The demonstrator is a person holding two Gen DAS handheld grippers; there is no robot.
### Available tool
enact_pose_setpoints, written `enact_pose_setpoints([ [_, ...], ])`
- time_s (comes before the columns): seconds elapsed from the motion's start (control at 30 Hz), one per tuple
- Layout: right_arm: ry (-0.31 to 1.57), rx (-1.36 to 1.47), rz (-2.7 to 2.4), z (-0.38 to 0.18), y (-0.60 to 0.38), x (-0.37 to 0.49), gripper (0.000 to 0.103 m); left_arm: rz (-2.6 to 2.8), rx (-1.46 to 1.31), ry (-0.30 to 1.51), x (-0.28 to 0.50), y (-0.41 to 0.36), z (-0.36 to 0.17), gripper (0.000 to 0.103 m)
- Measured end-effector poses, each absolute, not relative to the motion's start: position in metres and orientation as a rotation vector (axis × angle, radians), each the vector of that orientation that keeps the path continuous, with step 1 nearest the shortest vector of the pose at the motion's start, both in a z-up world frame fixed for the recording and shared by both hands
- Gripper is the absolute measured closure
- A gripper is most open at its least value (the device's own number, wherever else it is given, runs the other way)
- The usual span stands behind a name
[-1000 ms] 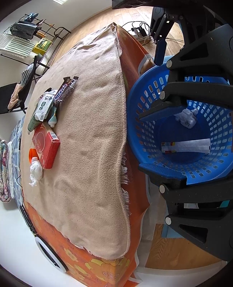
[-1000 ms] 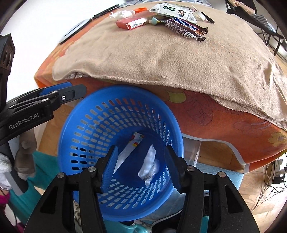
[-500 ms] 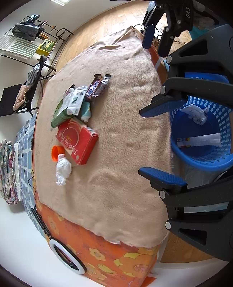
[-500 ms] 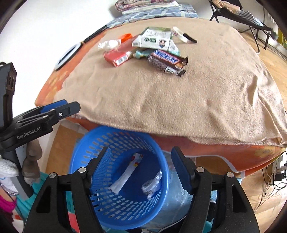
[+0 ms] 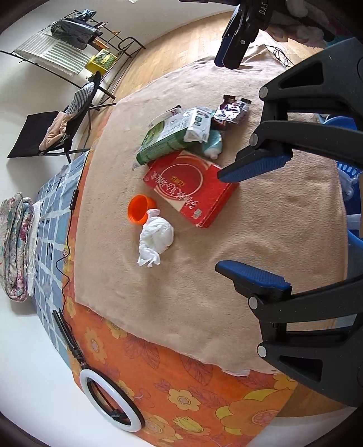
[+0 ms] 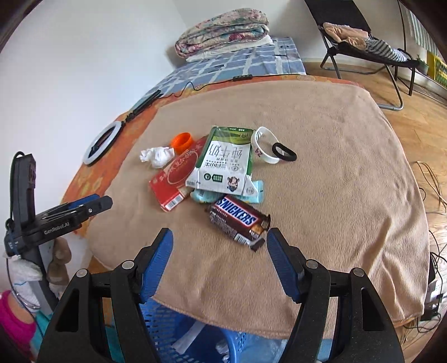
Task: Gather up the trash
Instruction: 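Move both tools back over the blanket toward the remaining trash, then grasp the crumpled tissue with the left tool while the right tool grasps the green milk carton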
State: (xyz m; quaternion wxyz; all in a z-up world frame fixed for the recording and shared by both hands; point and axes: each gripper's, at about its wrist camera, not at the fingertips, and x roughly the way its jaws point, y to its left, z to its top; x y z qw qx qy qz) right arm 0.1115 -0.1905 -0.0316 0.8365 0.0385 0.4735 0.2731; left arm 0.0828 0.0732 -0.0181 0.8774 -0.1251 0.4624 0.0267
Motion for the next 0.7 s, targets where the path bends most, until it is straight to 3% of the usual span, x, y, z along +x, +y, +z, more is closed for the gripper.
enact_pose_setpoints([
  [0.13, 1.033, 0.113, 0.580, -0.040, -0.175, 0.142, 0.031, 0.075, -0.292, 0.975, 0.107, 0.086, -0.024, 0.043],
  [0.2, 1.047, 0.108, 0.580, -0.045, -0.167, 0.151, 0.022, 0.087, -0.318, 0.985, 0.118, 0.092, -0.028, 0.043],
  [0.7, 1.139, 0.120, 0.472, -0.071, -0.135, 0.204, 0.022, 0.133, -0.435, 1.035, 0.175, 0.114, -0.059, 0.043],
])
